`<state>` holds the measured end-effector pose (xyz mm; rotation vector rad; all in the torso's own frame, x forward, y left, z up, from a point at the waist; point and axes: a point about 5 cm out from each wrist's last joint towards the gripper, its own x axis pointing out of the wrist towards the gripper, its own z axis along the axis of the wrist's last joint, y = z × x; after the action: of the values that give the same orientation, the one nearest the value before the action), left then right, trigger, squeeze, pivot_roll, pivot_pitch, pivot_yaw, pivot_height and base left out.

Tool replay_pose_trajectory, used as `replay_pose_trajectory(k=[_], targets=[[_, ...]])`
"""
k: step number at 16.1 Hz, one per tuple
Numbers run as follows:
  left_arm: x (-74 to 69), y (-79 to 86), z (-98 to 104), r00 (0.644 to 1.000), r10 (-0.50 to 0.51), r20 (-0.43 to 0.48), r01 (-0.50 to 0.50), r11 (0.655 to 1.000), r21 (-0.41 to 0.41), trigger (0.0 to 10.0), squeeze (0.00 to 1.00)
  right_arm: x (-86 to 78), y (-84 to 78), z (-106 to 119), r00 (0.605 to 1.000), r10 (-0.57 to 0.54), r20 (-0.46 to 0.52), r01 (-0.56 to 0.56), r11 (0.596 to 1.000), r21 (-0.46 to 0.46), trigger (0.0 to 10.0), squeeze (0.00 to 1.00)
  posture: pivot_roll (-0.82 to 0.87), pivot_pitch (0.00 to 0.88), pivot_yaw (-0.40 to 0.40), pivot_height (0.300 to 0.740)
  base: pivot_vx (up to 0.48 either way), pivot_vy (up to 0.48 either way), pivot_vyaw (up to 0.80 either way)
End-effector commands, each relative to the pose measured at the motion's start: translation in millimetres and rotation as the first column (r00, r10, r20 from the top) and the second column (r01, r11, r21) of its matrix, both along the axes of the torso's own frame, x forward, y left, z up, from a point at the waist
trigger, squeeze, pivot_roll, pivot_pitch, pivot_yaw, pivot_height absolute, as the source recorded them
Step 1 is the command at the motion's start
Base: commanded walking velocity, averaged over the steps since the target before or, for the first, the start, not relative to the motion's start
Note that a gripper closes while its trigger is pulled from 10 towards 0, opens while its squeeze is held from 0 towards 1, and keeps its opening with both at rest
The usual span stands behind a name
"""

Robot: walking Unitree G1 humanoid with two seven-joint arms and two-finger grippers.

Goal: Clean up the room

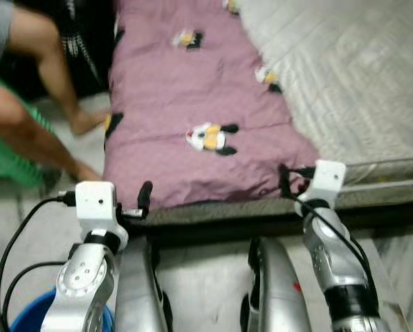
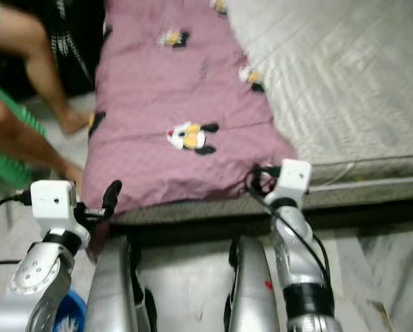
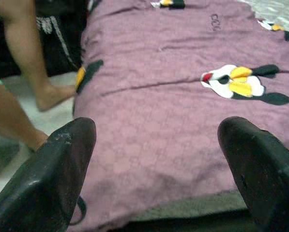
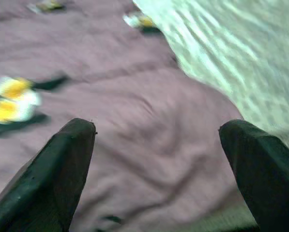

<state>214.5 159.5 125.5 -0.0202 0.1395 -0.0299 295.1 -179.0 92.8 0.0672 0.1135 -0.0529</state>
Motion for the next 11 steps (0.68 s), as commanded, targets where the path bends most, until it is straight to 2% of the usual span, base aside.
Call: replay_pose_trajectory(k=[1, 2, 4, 6, 8, 11], targets=[[0.3, 5.1, -4.9, 1.000, 0.024, -0.012, -0.024, 1.000, 0.015, 10.0, 0.00, -1.5, 8.5, 2.5, 0.999, 0.049, -0.005, -0.049, 0.999, 0.000, 10.0, 1.00, -0.03, 0.000, 0.049, 0.543, 0.000, 0.000, 0.00], [8.3, 5.2, -8.5, 1.000, 0.022, 0.000, -0.022, 0.999, 0.023, 10.0, 0.00, -4.7, 19.0, 18.0, 0.982, 0.187, 0.028, -0.186, 0.982, -0.042, 10.0, 0.00, -0.04, 0.000, 0.068, 0.543, 0.000, 0.000, 0.00], [13.6, 6.5, -9.2, 1.000, 0.024, 0.013, -0.024, 0.999, 0.028, 10.0, 0.00, -9.8, 22.6, 24.7, 0.965, 0.257, 0.048, -0.252, 0.964, -0.086, 10.0, 0.00, -0.05, 0.000, 0.076, 0.543, 0.000, 0.000, 0.00], [17.1, 9.3, -10.7, 0.999, 0.026, 0.029, -0.027, 0.999, 0.035, 10.0, 0.00, -13.6, 28.7, 33.4, 0.955, 0.282, 0.098, -0.275, 0.958, -0.079, 10.0, 0.00, -0.06, 0.000, 0.066, 0.543, 0.000, 0.000, 0.00], [19.9, 11.1, -11.6, 0.998, 0.032, 0.049, -0.034, 0.998, 0.043, 10.0, 0.00, -11.2, 30.3, 42.0, 0.963, 0.224, 0.146, -0.219, 0.974, -0.054, 10.0, 0.00, -0.05, 0.000, 0.052, 0.553, 0.000, 0.000, 0.00], [22.4, 12.2, -11.0, 0.997, 0.042, 0.069, -0.044, 0.998, 0.038, 10.0, 0.00, -1.6, 31.3, 48.3, 0.979, 0.120, 0.165, -0.120, 0.993, -0.007, 10.0, 0.00, -0.05, 0.000, 0.053, 0.590, 0.000, 0.000, 0.00]])
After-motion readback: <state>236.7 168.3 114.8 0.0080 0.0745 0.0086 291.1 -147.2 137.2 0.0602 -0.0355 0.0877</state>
